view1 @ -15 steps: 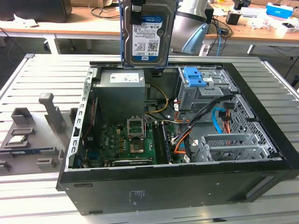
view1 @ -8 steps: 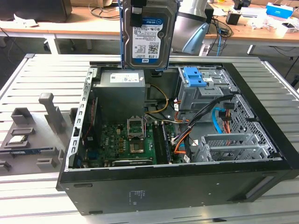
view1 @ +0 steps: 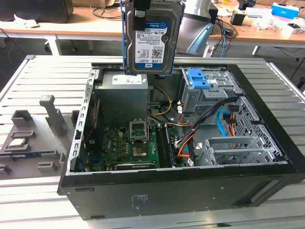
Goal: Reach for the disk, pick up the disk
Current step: 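Pick up the disk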
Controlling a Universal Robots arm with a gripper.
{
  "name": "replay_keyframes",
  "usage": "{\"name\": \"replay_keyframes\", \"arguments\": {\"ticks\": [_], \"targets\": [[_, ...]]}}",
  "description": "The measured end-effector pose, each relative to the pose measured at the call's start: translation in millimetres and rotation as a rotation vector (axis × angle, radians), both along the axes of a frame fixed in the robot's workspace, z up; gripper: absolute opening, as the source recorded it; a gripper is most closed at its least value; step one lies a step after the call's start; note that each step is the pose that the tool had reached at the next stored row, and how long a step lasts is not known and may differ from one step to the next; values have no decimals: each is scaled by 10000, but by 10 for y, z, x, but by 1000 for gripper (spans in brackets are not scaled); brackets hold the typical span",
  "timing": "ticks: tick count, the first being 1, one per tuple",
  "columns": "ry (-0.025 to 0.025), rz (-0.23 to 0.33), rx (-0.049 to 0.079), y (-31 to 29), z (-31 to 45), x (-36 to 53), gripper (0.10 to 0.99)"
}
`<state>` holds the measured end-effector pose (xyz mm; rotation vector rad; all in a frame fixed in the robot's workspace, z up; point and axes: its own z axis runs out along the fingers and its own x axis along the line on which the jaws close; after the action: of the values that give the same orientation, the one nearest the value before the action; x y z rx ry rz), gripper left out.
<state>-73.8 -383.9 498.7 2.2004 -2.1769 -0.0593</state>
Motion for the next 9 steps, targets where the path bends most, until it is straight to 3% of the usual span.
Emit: {"name": "replay_keyframes", "arguments": {"ticks": [9], "targets": [[0,0,0,-135,-1,0,369]]}}
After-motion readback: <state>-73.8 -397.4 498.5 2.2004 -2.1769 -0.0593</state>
